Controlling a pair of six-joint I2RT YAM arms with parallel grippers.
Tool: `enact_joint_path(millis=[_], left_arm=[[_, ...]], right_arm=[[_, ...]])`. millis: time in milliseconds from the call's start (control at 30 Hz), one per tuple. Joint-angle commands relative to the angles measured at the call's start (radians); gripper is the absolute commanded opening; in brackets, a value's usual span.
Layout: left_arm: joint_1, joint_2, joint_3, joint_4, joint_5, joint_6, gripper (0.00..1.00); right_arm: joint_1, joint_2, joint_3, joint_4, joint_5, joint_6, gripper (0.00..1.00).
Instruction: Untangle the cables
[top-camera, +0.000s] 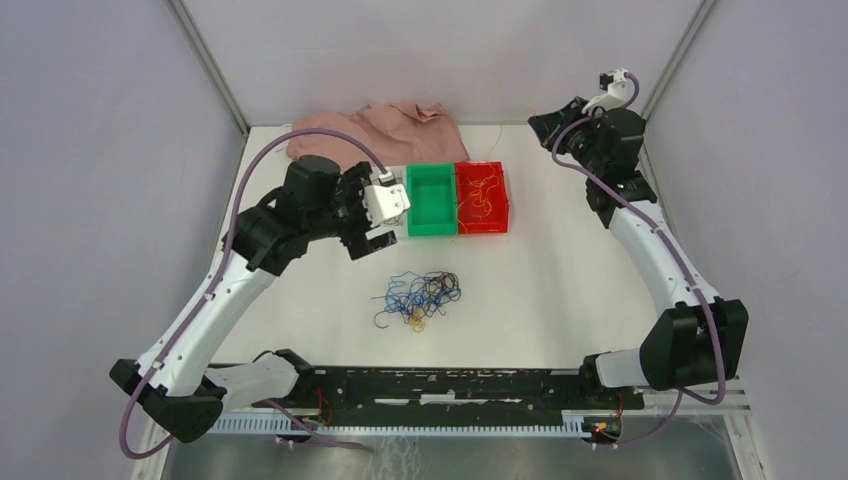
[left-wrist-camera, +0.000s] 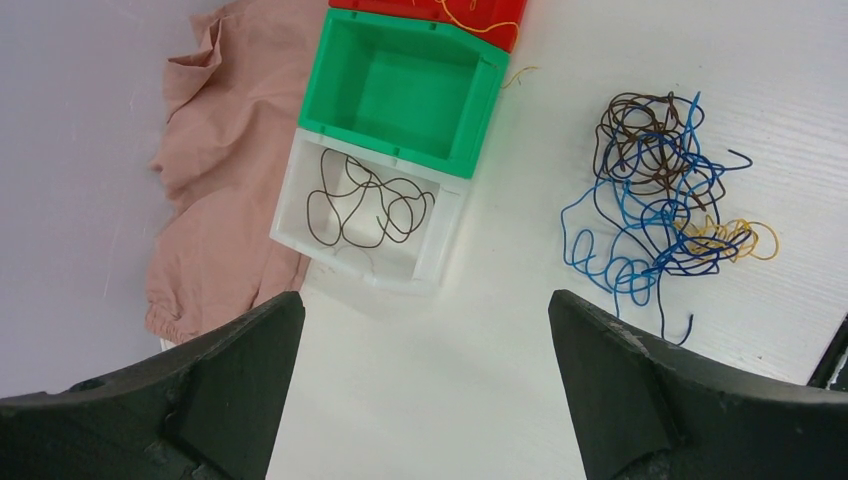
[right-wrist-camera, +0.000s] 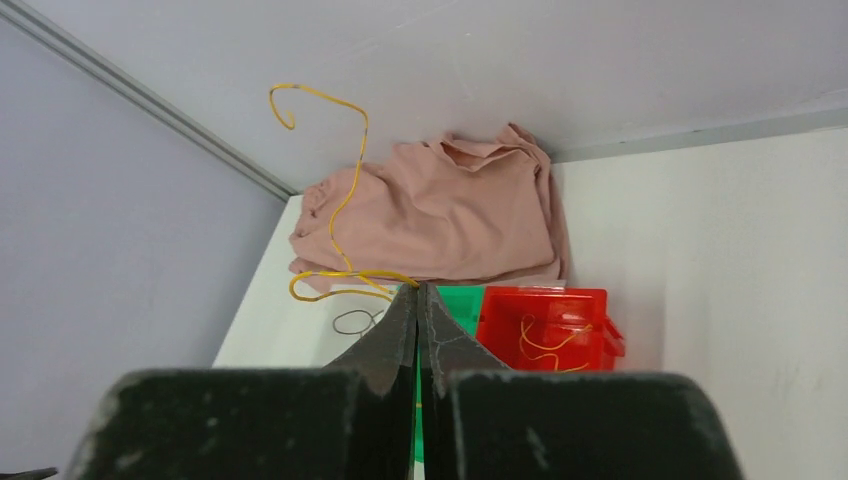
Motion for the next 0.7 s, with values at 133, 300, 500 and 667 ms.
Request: enact_joint_path(millis=[133,300,500,667], left_arm=[[0.001,-0.032,0.008,0.045,0.010,-0.016,0.99],[0.000,-0.041,0.015,0.029,0.022,-0.010,1.00],[0.000,-0.042,0.043,0.022,0.041,-0.022,0.99],[0.001,-0.037,0.062,0.023,0.043,-0.031,0.98]], right_arm=[[-0.015,-0.014,0.020,0.066,-0.084,0.085,0.00],[-0.018,0.006,0.027,0.101,-0.165,0.168,0.00],[0.049,-0.041,0.044,0.078,-0.293,0.185,0.00],[0.049,-0.147,-0.003,0.209,-0.296,0.286,0.00]])
